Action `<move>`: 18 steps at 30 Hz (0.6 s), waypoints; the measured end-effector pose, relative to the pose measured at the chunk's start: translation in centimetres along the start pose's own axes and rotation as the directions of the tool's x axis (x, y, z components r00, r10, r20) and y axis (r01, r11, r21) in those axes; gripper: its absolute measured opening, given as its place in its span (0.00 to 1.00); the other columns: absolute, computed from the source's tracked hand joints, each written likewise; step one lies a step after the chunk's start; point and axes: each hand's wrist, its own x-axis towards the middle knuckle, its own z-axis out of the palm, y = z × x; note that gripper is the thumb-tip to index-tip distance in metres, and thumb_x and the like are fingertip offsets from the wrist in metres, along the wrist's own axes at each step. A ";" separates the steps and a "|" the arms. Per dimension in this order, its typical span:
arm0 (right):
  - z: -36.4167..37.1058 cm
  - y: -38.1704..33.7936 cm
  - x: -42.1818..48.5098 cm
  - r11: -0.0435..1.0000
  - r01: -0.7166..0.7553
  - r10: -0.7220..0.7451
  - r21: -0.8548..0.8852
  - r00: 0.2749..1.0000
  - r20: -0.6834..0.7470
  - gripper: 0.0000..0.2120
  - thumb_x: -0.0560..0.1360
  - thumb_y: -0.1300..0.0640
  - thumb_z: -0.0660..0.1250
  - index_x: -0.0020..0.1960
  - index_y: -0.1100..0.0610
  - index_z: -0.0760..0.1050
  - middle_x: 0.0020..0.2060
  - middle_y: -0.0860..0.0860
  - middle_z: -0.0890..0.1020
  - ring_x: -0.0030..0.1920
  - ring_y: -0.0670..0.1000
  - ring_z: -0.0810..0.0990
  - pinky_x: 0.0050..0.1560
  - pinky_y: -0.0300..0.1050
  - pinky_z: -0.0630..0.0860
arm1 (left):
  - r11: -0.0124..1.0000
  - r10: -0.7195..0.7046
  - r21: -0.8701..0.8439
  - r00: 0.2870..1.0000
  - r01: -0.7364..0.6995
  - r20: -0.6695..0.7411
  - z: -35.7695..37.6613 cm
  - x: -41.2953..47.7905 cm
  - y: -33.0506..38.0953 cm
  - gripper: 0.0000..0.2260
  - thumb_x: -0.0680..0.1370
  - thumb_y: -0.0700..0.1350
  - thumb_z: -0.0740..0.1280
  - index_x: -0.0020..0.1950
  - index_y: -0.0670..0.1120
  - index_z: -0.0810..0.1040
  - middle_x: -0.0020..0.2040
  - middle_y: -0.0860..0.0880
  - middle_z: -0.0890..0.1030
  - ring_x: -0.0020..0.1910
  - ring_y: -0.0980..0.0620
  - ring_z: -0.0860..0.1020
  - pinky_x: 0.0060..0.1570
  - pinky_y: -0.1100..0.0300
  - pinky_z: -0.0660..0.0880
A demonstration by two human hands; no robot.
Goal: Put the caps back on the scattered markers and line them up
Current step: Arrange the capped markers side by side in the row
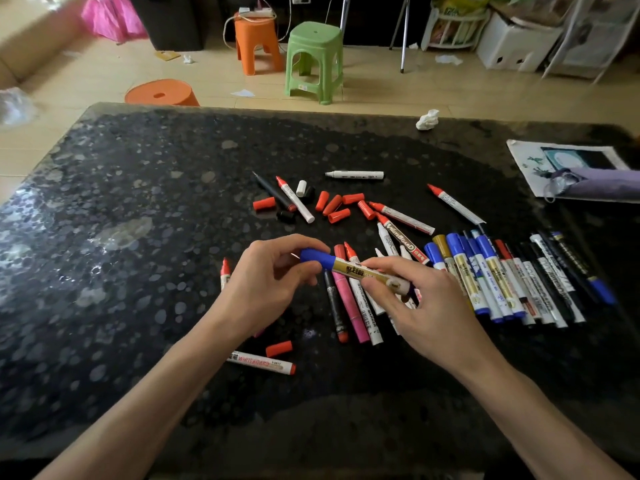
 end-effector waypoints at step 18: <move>-6.0 6.6 0.3 0.779 -0.460 0.271 -0.426 0.860 -0.433 0.10 0.78 0.44 0.73 0.44 0.50 0.79 0.32 0.40 0.78 0.35 0.41 0.79 0.34 0.40 0.69 | 0.995 0.017 -0.096 1.000 -0.016 0.016 3.2 0.0 1.2 0.20 0.81 0.36 0.67 0.70 0.53 0.76 0.54 0.56 0.85 0.49 0.53 0.86 0.49 0.44 0.83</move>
